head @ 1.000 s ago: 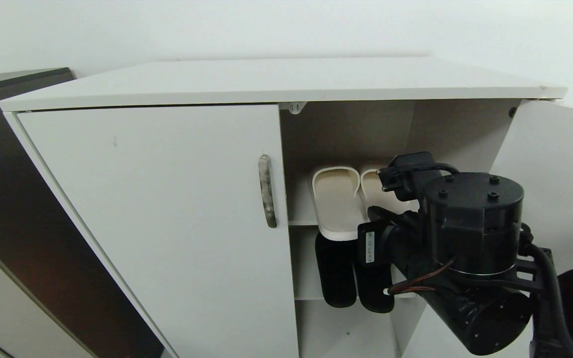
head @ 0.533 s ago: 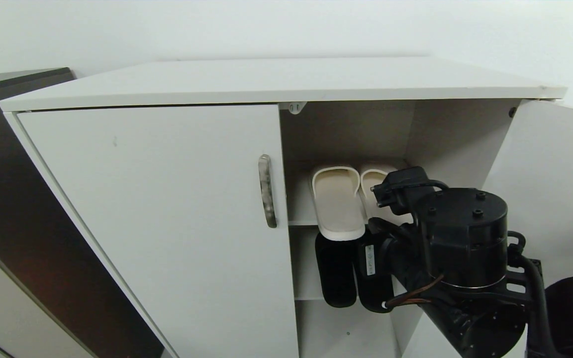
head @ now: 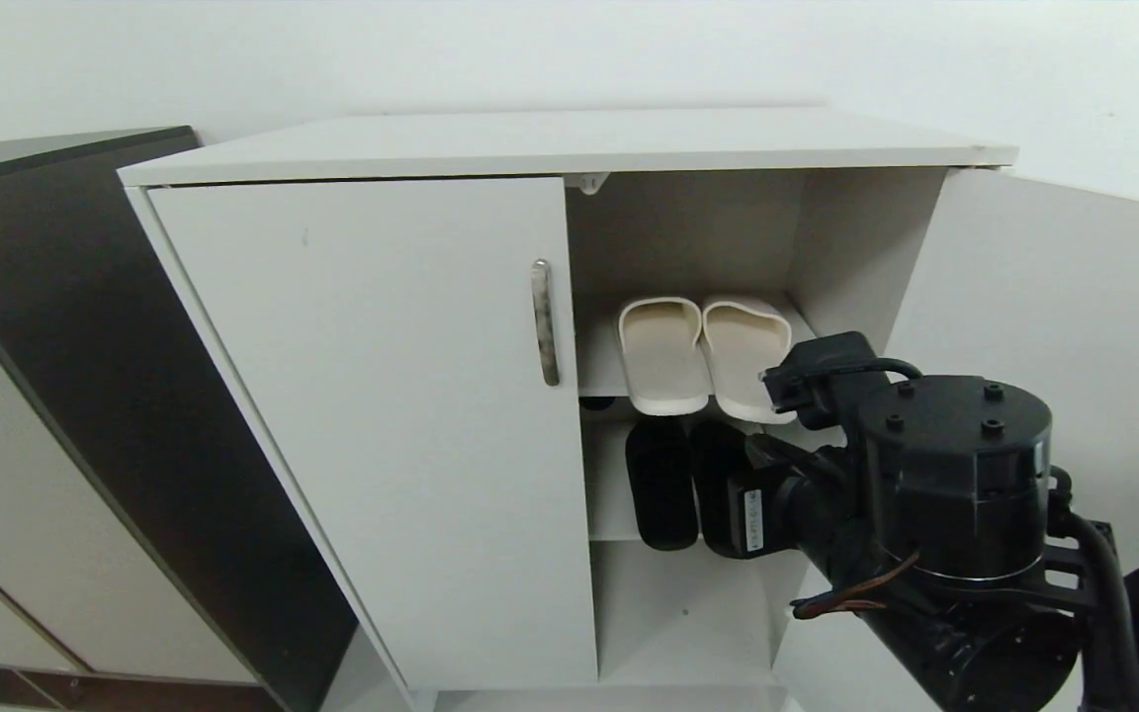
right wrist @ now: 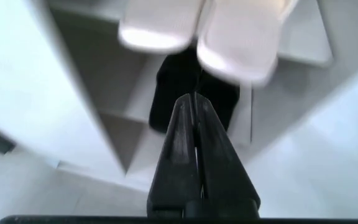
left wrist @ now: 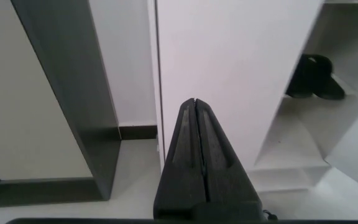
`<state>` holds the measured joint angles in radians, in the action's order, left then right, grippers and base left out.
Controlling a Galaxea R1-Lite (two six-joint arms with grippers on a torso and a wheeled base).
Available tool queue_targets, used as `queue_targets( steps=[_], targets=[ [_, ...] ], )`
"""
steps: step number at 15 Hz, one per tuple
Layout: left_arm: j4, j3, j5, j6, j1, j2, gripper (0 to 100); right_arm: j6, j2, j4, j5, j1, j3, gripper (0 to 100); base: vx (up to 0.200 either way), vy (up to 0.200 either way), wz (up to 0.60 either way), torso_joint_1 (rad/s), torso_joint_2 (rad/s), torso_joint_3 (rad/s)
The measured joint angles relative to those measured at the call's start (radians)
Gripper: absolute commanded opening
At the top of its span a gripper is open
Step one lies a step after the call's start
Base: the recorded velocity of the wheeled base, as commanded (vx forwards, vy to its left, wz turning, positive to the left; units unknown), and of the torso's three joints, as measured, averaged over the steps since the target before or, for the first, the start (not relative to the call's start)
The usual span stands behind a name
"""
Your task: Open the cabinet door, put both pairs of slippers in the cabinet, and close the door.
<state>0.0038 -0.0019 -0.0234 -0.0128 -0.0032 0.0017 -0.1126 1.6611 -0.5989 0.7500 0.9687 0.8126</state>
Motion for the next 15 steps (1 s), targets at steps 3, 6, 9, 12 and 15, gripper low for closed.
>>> queue_targets(
  steps=[3, 6, 9, 12, 15],
  targets=[
    [0.001, 0.001, 0.000, 0.000, 0.000, 0.000, 0, 0.000, -0.012, 0.000, -0.003, 0.000, -0.014, 0, -0.200, 0.000, 0.00, 0.002, 0.00, -0.001],
    [0.000, 0.000, 0.000, 0.000, 0.000, 0.000, 0, 0.002, -0.018, 0.000, -0.004, -0.006, -0.022, 0, -0.200, 0.000, 0.00, 0.002, 0.00, 0.005],
    [0.000, 0.000, 0.000, 0.000, 0.000, 0.000, 0, 0.009, -0.019, -0.001, -0.008, -0.009, -0.029, 0, -0.200, 0.000, 0.00, 0.001, 0.01, 0.002],
    [0.000, 0.000, 0.000, 0.001, 0.000, 0.000, 0, 0.026, -0.024, -0.004, -0.009, -0.014, -0.037, 0, -0.200, 0.000, 0.00, 0.001, 0.01, -0.001],
    [0.000, 0.000, 0.000, 0.000, 0.000, 0.000, 0, 0.029, -0.027, -0.005, -0.009, -0.020, -0.047, 0, -0.133, 0.000, 0.00, 0.005, 0.01, 0.003]
  ],
)
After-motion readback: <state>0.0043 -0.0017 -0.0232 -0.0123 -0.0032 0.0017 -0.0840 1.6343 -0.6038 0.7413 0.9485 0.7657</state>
